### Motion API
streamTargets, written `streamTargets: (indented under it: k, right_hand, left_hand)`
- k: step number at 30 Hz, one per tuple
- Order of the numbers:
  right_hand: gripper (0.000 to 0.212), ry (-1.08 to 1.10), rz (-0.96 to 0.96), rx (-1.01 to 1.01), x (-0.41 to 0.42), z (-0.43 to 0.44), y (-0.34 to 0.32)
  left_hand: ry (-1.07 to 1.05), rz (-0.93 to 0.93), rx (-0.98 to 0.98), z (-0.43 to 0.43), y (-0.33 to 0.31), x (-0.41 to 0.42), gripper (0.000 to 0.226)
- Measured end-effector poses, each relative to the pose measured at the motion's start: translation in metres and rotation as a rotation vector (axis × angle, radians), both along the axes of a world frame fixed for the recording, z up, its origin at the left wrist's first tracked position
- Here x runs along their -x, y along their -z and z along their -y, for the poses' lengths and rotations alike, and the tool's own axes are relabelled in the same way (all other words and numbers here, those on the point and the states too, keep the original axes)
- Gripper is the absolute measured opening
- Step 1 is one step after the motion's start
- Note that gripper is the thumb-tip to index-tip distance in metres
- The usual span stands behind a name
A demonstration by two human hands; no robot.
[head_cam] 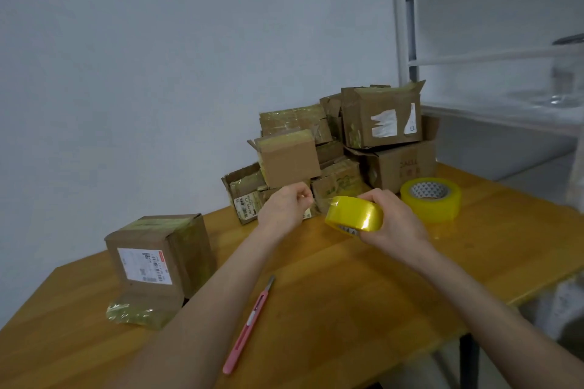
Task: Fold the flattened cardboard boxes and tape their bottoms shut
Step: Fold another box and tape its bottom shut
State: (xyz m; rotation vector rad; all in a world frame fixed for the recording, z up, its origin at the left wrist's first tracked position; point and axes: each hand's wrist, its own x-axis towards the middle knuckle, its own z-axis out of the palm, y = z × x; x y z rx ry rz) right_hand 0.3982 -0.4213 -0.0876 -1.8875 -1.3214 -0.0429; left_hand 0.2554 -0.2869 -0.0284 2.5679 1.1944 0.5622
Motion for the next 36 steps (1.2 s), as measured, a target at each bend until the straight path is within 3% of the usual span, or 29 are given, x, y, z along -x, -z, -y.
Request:
streamTargets:
  k: [2, 6, 8, 13, 16, 21, 24, 27, 31, 36]
  right_hand:
    - [0.056, 0.008, 0.014, -0.022, -0.001, 0.006, 0.002]
    - [0.055, 0.022, 0.021, -0.020, -0.003, 0.014, 0.004]
    - [0.056, 0.059, 0.125, 0.053, 0.000, 0.015, 0.005]
    - [0.063, 0.136, 0.368, 0.267, 0.015, 0.008, 0.024]
    - [0.072, 0.106, 0.406, 0.381, 0.025, -0.004, 0.042]
    - [0.065, 0.123, 0.328, 0.419, 0.029, -0.018, 0.039]
    - [0.054, 0.071, 0.197, 0.232, 0.054, -0.041, 0.016]
    - [0.046, -0.127, 0.002, 0.029, 0.114, -0.081, -0.011]
    - [0.057, -0.401, -0.107, 0.004, 0.208, -0.141, -0.031]
    - [0.070, -0.367, -0.060, 0.152, 0.274, -0.213, -0.033]
  left_hand:
    - [-0.007, -0.022, 0.020, 0.001, -0.001, -0.003, 0.012]
    - [0.089, 0.266, 0.293, 0.006, 0.004, 0.000, 0.020]
    - [0.056, 0.328, 0.326, 0.007, 0.013, 0.005, 0.024]
    - [0.025, 0.138, 0.232, 0.007, 0.035, 0.018, 0.028]
    - [-0.009, 0.255, 0.279, 0.002, 0.032, 0.039, 0.041]
    - [-0.134, 0.320, 0.103, -0.032, 0.003, 0.119, 0.044]
    - [-0.288, 0.431, -0.189, -0.063, -0.014, 0.177, 0.040]
    - [-0.478, 0.519, -0.368, -0.104, -0.023, 0.228, 0.031]
    - [-0.575, 0.314, -0.215, -0.159, -0.008, 0.268, 0.044]
    - [-0.519, 0.158, -0.038, -0.200, 0.005, 0.275, 0.062]
